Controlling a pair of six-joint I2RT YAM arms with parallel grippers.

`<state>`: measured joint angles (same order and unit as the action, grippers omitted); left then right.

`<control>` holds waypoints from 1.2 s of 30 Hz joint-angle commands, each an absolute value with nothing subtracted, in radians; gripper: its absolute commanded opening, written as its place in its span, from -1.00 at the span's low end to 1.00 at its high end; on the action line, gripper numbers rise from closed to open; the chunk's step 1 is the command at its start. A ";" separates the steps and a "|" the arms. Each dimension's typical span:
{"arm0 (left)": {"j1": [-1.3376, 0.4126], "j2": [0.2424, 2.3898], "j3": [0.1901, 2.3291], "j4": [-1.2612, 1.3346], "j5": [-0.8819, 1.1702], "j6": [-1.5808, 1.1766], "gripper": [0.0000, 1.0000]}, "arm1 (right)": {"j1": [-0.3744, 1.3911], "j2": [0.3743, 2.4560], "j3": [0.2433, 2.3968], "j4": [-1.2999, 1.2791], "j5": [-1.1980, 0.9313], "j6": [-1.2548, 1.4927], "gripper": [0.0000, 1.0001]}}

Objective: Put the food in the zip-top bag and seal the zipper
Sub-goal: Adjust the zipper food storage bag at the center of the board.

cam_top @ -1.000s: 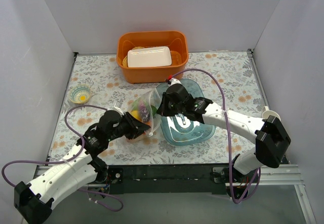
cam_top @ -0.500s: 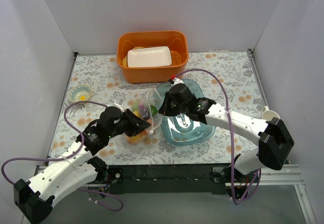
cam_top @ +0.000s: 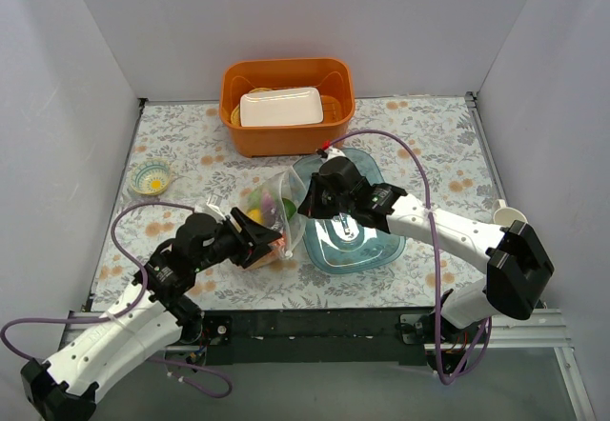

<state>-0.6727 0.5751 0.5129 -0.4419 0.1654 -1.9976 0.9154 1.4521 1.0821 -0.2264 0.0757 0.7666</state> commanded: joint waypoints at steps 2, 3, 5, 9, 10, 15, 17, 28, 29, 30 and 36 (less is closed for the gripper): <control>-0.681 0.563 0.479 -0.449 0.179 -2.120 -0.07 | 0.897 1.434 1.080 -0.189 0.092 0.785 -0.96; -0.683 0.571 0.477 -0.448 0.187 -2.120 -0.12 | 0.896 1.433 1.080 -0.187 0.092 0.785 -0.96; -0.687 0.587 0.479 -0.443 0.190 -2.118 -0.22 | 0.894 1.431 1.080 -0.189 0.092 0.784 -0.95; -0.715 0.589 0.466 -0.437 0.183 -2.140 -0.22 | 0.891 1.431 1.080 -0.187 0.086 0.782 -0.96; -0.718 0.584 0.463 -0.419 0.178 -2.147 -0.22 | 0.891 1.431 1.078 -0.189 0.086 0.782 -0.96; -0.741 0.604 0.448 -0.361 0.172 -2.175 -0.38 | 0.890 1.434 1.080 -0.186 0.080 0.779 -0.96; -0.744 0.623 0.454 -0.351 0.172 -2.174 -0.51 | 0.890 1.433 1.080 -0.187 0.080 0.781 -0.96; -0.752 0.649 0.491 -0.360 0.132 -2.145 -1.00 | 0.888 1.443 1.089 -0.173 0.025 0.741 -0.88; -0.752 0.646 0.500 -0.367 0.124 -2.143 -1.00 | 0.888 1.443 1.091 -0.176 0.018 0.733 -0.82; -0.752 0.643 0.506 -0.382 0.109 -2.132 -1.00 | 0.890 1.434 1.094 -0.195 0.015 0.723 -0.78; -0.752 0.641 0.538 -0.405 0.072 -2.118 -1.00 | 0.881 1.286 1.063 -0.291 0.130 0.696 0.16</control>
<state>-0.7486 0.6533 0.4824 -0.3855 0.1207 -1.9984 0.8917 1.4330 1.0817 -0.2607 0.0555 0.7280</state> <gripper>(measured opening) 0.010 0.477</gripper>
